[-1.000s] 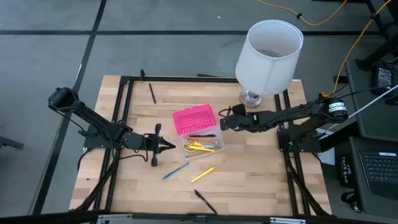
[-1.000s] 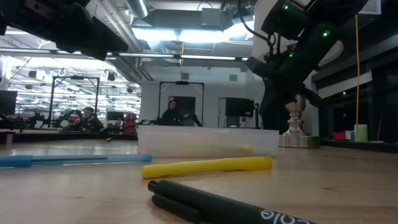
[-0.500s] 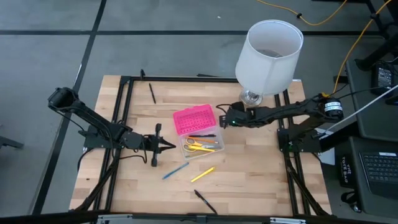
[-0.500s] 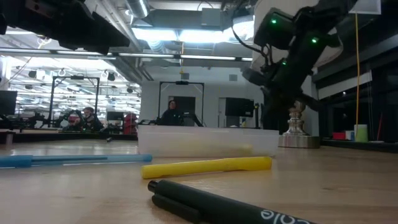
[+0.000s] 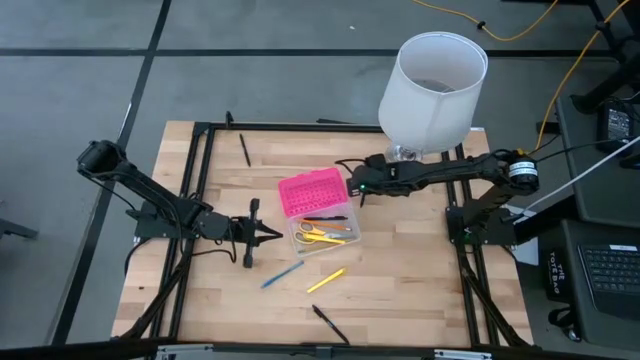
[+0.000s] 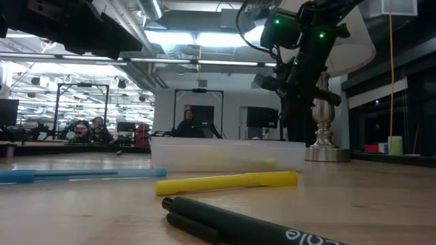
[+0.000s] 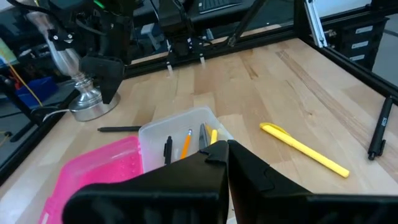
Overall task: Pick & place school supplies into a supply box
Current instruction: Put the black pen into the pink supply box
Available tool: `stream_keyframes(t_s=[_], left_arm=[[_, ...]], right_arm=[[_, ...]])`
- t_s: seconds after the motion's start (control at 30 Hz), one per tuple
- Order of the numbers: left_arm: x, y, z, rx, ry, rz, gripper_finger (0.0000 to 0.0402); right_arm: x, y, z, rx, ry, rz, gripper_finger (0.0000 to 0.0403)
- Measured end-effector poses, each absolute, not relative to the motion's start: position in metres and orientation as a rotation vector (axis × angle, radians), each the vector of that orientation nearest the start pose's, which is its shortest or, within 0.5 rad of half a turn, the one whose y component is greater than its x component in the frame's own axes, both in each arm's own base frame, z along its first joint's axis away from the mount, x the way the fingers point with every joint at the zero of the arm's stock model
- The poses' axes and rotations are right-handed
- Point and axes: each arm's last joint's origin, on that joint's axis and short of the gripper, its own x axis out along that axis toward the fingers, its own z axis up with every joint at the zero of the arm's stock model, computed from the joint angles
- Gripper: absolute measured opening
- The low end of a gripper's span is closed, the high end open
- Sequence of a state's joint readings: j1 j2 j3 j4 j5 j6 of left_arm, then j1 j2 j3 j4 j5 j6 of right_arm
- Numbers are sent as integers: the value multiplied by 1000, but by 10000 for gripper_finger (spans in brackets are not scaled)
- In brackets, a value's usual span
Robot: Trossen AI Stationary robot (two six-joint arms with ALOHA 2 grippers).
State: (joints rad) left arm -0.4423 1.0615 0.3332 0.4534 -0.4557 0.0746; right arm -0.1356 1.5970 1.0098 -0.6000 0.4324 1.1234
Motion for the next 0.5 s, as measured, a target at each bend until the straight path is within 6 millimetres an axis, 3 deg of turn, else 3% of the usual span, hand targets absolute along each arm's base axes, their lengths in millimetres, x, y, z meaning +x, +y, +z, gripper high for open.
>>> stream_keyframes(t_s=[0.5], left_arm=[[190,-76,190,139,248,7,1]], right_arm=[[294,-52,194,775,772,-1091,13]])
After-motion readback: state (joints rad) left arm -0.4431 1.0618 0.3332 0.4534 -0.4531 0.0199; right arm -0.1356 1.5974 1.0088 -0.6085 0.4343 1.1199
